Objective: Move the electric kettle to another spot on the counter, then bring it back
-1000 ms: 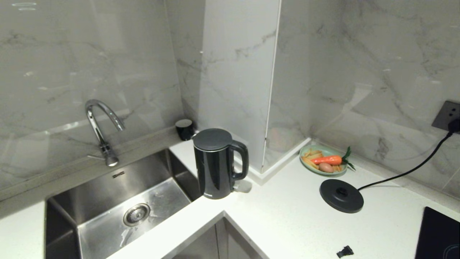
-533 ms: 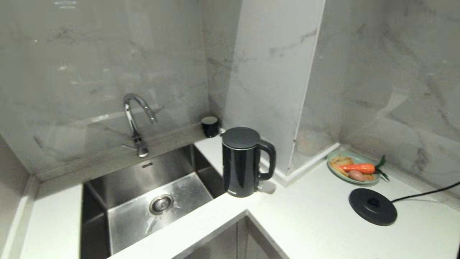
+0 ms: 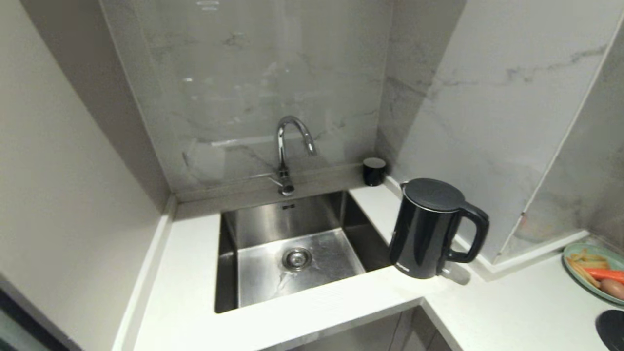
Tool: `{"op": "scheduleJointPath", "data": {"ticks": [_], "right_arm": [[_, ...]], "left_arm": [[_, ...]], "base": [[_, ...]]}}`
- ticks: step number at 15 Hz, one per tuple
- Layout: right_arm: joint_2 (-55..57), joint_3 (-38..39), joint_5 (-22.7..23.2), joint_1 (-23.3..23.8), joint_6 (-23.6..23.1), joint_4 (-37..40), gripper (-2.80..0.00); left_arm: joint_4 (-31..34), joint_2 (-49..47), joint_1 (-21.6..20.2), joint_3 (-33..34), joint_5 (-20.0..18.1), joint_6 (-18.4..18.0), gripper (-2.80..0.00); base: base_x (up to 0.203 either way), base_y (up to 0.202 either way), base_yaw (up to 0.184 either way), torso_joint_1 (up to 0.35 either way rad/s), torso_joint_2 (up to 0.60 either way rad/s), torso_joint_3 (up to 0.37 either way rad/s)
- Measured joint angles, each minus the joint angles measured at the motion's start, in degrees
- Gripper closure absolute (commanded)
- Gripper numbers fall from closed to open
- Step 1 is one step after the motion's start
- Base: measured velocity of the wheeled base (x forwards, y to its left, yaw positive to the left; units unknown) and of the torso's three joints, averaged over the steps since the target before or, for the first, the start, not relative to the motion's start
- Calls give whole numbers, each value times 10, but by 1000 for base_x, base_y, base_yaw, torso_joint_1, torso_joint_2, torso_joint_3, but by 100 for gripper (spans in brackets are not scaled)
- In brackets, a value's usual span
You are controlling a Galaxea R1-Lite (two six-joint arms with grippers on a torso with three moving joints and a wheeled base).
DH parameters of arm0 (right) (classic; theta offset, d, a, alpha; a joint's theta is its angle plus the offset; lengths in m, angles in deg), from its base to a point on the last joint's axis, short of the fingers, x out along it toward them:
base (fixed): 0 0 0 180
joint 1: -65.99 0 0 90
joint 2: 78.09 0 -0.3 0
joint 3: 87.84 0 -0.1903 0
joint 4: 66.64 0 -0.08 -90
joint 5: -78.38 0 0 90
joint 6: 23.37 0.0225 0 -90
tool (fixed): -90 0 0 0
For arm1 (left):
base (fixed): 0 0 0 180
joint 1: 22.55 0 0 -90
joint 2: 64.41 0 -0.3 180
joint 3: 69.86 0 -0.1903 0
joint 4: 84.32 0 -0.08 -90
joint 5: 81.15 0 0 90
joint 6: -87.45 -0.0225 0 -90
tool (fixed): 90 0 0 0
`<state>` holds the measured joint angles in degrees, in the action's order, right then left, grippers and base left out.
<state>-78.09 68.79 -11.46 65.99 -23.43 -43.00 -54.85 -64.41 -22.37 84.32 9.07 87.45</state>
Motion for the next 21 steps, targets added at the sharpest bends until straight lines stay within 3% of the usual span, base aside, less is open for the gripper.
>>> {"op": "scheduleJointPath", "data": {"ticks": [5, 12, 21], "right_arm": [[0, 0, 0, 0, 0, 0, 0], [0, 0, 0, 0, 0, 0, 0], [0, 0, 0, 0, -1, 0, 0]], "left_arm": [[0, 0, 0, 0, 0, 0, 0], [0, 0, 0, 0, 0, 1, 0], [0, -1, 0, 0, 0, 1, 0]], "base": [[-1, -5, 126, 1, 2, 0], [0, 7, -6, 1, 0, 0], [0, 130, -5, 2, 6, 4]]}}
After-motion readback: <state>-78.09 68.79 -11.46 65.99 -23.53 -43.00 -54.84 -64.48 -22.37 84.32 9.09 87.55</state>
